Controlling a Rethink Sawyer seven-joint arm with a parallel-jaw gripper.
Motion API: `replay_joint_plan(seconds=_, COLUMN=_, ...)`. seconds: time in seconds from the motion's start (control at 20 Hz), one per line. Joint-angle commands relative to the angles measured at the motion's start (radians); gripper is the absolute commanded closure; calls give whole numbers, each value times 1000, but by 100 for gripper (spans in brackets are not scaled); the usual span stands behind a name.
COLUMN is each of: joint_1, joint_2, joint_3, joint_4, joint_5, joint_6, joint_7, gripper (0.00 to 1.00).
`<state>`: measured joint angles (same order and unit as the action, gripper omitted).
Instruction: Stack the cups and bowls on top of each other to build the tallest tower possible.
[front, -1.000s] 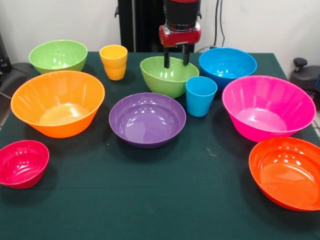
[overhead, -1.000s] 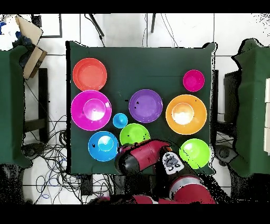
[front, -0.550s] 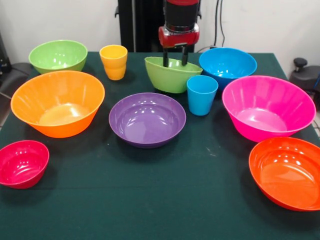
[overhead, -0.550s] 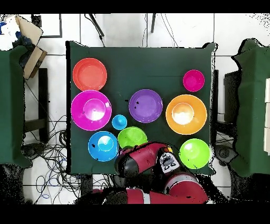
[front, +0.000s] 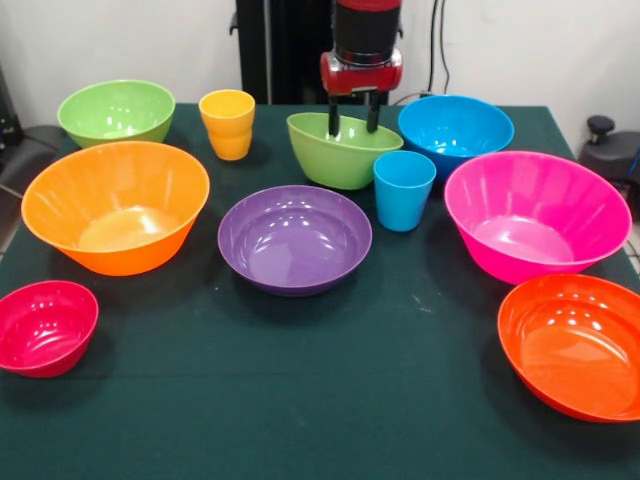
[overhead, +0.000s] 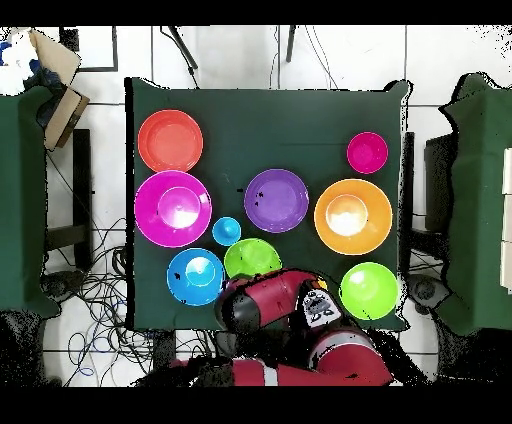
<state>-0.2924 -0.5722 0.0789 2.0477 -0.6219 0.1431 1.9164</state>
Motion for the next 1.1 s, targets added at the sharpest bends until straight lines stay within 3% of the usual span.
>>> replay_joint_plan(seconds=0.05, joint_1=29, joint_2=-14, joint_3=54, joint_4=-55, joint_5=66, joint_6=34, joint_7=114, gripper=0)
replay_joint_plan(seconds=0.3, joint_1=22, joint_2=-30, joint_3=69, joint_4=-54, joint_5=91, joint_6=66, joint_7=92, gripper=0)
replay_joint_plan(seconds=0.65, joint_1=52, joint_2=-112, joint_3=66, joint_4=-21, joint_5=155, joint_6=131, joint_7=98, gripper=0)
replay_joint_plan(seconds=1.1, joint_1=42, joint_2=-156, joint_3=88, joint_4=-36, joint_5=193, joint_6=219, joint_7=32, gripper=0)
